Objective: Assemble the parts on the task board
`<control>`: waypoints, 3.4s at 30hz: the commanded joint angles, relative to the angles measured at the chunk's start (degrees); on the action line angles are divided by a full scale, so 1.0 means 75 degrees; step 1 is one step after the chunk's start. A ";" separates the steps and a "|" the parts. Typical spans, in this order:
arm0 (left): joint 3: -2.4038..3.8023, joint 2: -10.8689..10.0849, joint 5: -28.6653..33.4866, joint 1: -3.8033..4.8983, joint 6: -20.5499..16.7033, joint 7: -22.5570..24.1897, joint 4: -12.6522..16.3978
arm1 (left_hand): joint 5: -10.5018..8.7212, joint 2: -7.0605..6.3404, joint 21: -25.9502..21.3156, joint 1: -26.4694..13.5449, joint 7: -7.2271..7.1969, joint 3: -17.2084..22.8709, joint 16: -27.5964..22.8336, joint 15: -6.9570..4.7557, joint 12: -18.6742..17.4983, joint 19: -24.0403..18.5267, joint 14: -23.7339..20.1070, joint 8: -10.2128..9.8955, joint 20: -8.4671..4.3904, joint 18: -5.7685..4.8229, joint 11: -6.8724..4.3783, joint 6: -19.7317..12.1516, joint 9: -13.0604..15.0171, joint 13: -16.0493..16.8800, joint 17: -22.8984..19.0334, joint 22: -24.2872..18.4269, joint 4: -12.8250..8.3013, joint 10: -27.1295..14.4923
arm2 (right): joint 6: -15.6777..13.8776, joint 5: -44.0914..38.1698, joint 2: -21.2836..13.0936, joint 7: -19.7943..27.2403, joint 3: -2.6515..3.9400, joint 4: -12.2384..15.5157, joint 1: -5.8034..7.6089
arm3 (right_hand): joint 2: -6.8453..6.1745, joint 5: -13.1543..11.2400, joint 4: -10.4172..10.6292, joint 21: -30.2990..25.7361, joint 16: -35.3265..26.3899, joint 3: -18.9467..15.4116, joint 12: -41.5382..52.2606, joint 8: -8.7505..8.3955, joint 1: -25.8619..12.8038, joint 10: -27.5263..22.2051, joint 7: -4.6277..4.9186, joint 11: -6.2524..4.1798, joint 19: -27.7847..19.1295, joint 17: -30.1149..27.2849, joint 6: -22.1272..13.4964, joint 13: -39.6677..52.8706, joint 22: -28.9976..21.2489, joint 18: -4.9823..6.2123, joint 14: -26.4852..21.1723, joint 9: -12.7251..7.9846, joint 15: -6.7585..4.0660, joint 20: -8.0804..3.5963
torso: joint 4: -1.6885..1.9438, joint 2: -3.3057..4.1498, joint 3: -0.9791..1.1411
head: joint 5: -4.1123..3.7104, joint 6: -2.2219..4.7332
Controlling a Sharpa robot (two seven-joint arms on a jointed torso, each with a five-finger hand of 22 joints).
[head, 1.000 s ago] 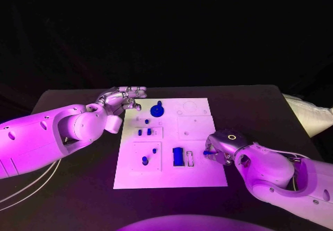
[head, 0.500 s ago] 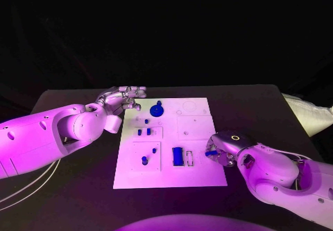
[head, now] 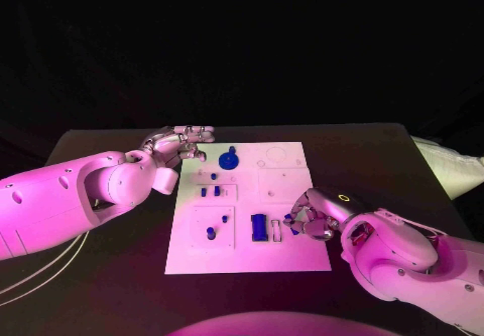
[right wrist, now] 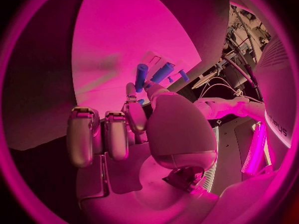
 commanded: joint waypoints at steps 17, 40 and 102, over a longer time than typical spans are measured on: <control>0.0005 0.0011 -0.0093 0.0004 0.0177 -0.0025 0.0080 | 0.0048 0.0036 -0.0024 -0.0044 -0.0013 -0.0043 0.0039 0.0010 0.0051 -0.0039 -0.0043 0.0056 -0.0012 0.0086 -0.0011 -0.0037 0.0012 -0.0008 -0.0016 -0.0013 -0.0005 -0.0056 | 0.0142 0.1063 0.0576 -0.0076 -0.0030 -0.0415 -0.0009 | -0.0033 0.0454 0.0142 0.0079 0.0052 -0.0196 0.0167 0.0008 -0.0100 0.0047 -0.0059 -0.0050 0.0134 0.1394 0.0103 0.0146 0.0381 -0.0108 0.0689 0.0044 -0.0099 -0.0104 | -0.0022 -0.0003 0.0017 | 0.0069 -0.0041; 0.0005 0.0008 -0.0145 0.0004 0.0206 -0.0057 0.0084 | 0.0048 0.0036 -0.0024 -0.0044 -0.0013 -0.0043 0.0039 0.0010 0.0051 -0.0039 -0.0043 0.0056 -0.0012 0.0086 -0.0011 -0.0037 0.0012 -0.0008 -0.0016 -0.0013 -0.0005 -0.0056 | 0.0343 0.1192 0.0699 -0.0095 -0.0049 -0.0464 -0.0050 | -0.0018 0.0483 0.0080 0.0074 0.0035 -0.0208 0.0123 0.0016 -0.0020 0.0039 -0.0077 -0.0067 0.0131 0.1371 0.0104 0.0125 0.0373 -0.0106 0.0684 0.0074 -0.0115 -0.0115 | -0.0026 -0.0007 0.0021 | 0.0070 -0.0084; 0.0004 0.0007 -0.0250 0.0003 0.0217 -0.0109 0.0006 | 0.0053 0.0061 -0.0021 -0.0019 -0.0011 -0.0039 0.0041 0.0010 0.0086 -0.0046 -0.0061 0.0081 -0.0010 0.0088 -0.0010 -0.0057 0.0013 -0.0010 -0.0053 -0.0017 -0.0028 -0.0084 | -0.0125 0.0297 0.0459 0.1030 -0.0058 -0.0352 -0.0239 | -0.0006 0.0537 -0.0630 0.0148 0.0134 -0.0299 0.0223 -0.0720 0.1637 -0.0115 0.0472 0.0364 0.0136 0.1507 -0.1040 0.0250 0.0519 -0.0128 0.0705 -0.0918 0.0247 0.0201 | -0.0015 -0.0002 0.0019 | 0.0078 -0.0087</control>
